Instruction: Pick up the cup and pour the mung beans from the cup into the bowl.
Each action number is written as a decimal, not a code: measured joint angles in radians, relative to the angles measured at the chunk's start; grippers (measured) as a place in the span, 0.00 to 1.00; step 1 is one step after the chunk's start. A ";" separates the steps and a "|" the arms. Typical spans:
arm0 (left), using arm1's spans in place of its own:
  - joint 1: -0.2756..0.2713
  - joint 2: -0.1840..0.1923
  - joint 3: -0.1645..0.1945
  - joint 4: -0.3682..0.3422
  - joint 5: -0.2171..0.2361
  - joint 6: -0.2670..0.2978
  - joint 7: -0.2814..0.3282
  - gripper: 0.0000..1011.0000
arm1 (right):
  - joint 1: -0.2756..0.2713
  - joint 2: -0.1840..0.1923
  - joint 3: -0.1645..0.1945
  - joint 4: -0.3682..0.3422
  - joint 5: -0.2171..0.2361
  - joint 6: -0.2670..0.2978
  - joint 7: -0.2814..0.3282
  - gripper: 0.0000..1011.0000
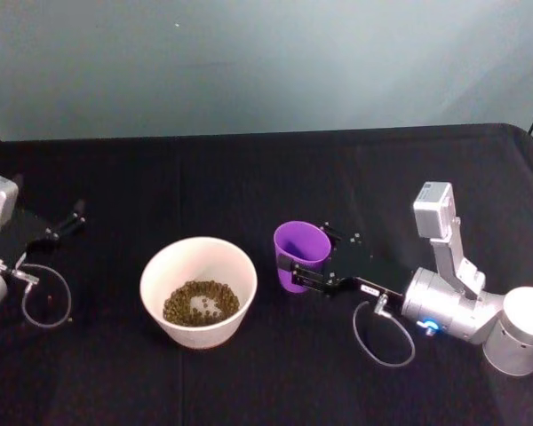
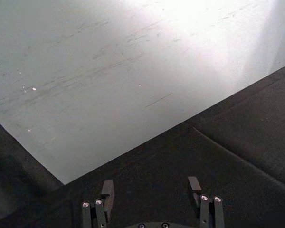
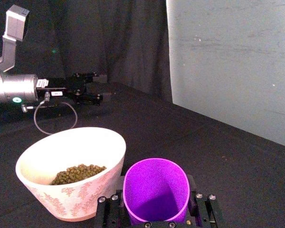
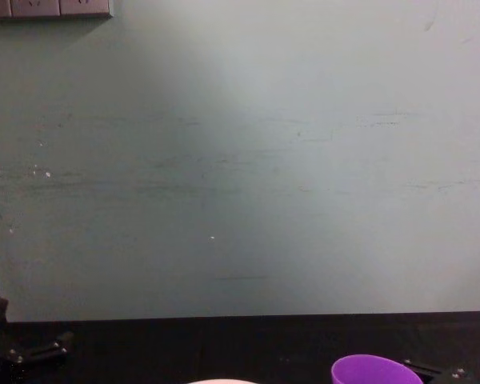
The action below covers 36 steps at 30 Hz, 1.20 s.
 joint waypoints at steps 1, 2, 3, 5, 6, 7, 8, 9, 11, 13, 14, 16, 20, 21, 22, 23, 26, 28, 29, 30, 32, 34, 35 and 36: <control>0.000 0.000 0.000 0.000 0.000 0.000 0.000 1.00 | 0.000 0.000 -0.001 -0.001 -0.003 0.000 -0.002 0.72; 0.000 0.000 0.000 0.000 0.000 0.000 0.000 1.00 | -0.001 0.000 -0.001 -0.002 -0.006 0.000 -0.003 0.72; 0.000 0.000 0.000 0.000 0.000 0.000 0.000 1.00 | -0.001 0.000 -0.002 -0.003 -0.008 0.000 -0.005 0.72; 0.000 0.000 0.000 0.000 0.000 0.000 0.000 1.00 | -0.001 0.001 -0.002 -0.003 -0.007 0.000 -0.005 0.72; 0.000 0.000 0.000 0.000 0.000 0.000 0.000 1.00 | -0.001 0.001 -0.002 -0.003 -0.007 0.000 -0.005 0.72; 0.000 0.000 0.000 0.000 0.000 0.000 0.000 1.00 | -0.001 0.001 -0.001 -0.003 -0.007 0.000 -0.005 0.72; 0.000 0.000 0.000 0.000 0.000 0.000 0.000 1.00 | -0.001 0.001 -0.001 -0.003 -0.007 0.000 -0.005 0.72; 0.000 0.000 0.000 0.000 0.000 0.000 0.000 1.00 | -0.001 0.001 -0.001 -0.003 -0.007 0.000 -0.005 0.72; 0.000 0.000 0.000 0.000 0.000 0.000 0.000 1.00 | -0.001 0.001 -0.001 -0.003 -0.006 0.000 -0.005 0.72; 0.000 0.000 0.000 0.000 0.000 0.000 0.000 1.00 | -0.001 0.001 -0.001 -0.003 -0.006 0.000 -0.005 0.72; 0.000 0.000 0.000 0.000 0.000 0.000 0.000 1.00 | -0.001 0.001 -0.001 -0.003 -0.006 0.000 -0.005 0.72; 0.000 0.000 0.000 0.000 0.000 0.000 0.000 1.00 | -0.001 0.001 -0.001 -0.003 -0.005 0.000 -0.005 0.73; 0.000 0.000 0.000 0.000 0.000 0.000 0.000 1.00 | -0.001 0.001 0.000 -0.003 -0.004 0.000 -0.004 0.84; 0.000 0.000 0.000 0.000 0.000 0.000 0.000 1.00 | -0.001 0.001 0.000 -0.003 -0.004 0.000 -0.004 0.86; 0.000 0.000 0.000 0.000 0.000 0.000 0.000 1.00 | -0.001 0.001 0.000 -0.003 -0.004 0.000 -0.004 0.87; 0.000 0.000 0.000 0.000 0.000 0.000 0.000 1.00 | -0.001 0.001 0.000 -0.002 -0.004 0.000 -0.004 0.91; 0.000 0.000 0.000 0.000 0.000 0.000 0.000 1.00 | -0.001 0.001 0.001 -0.002 -0.003 0.000 -0.004 0.98; 0.000 0.000 0.000 0.000 0.000 0.000 0.000 1.00 | -0.001 0.001 0.001 -0.002 -0.003 0.000 -0.004 0.99; 0.000 0.000 0.000 0.000 0.000 0.000 0.000 1.00 | -0.001 0.001 0.001 -0.002 -0.003 0.000 -0.004 0.99; 0.000 0.000 0.000 0.000 0.000 0.000 0.000 1.00 | -0.001 0.001 0.001 -0.002 -0.003 0.000 -0.004 0.99; 0.000 0.000 0.000 0.000 0.000 0.000 0.000 1.00 | -0.001 0.001 0.001 -0.002 -0.002 0.000 -0.004 0.99; 0.000 0.000 0.000 0.000 0.000 0.000 0.000 1.00 | -0.001 0.001 0.001 -0.002 -0.002 0.000 -0.004 0.99; 0.000 0.000 0.000 0.000 0.000 0.000 0.000 1.00 | -0.001 0.001 0.001 -0.002 -0.002 0.001 -0.004 0.99; 0.000 0.000 0.000 0.000 0.000 0.000 0.000 1.00 | -0.001 0.001 0.001 -0.002 -0.002 0.001 -0.004 0.99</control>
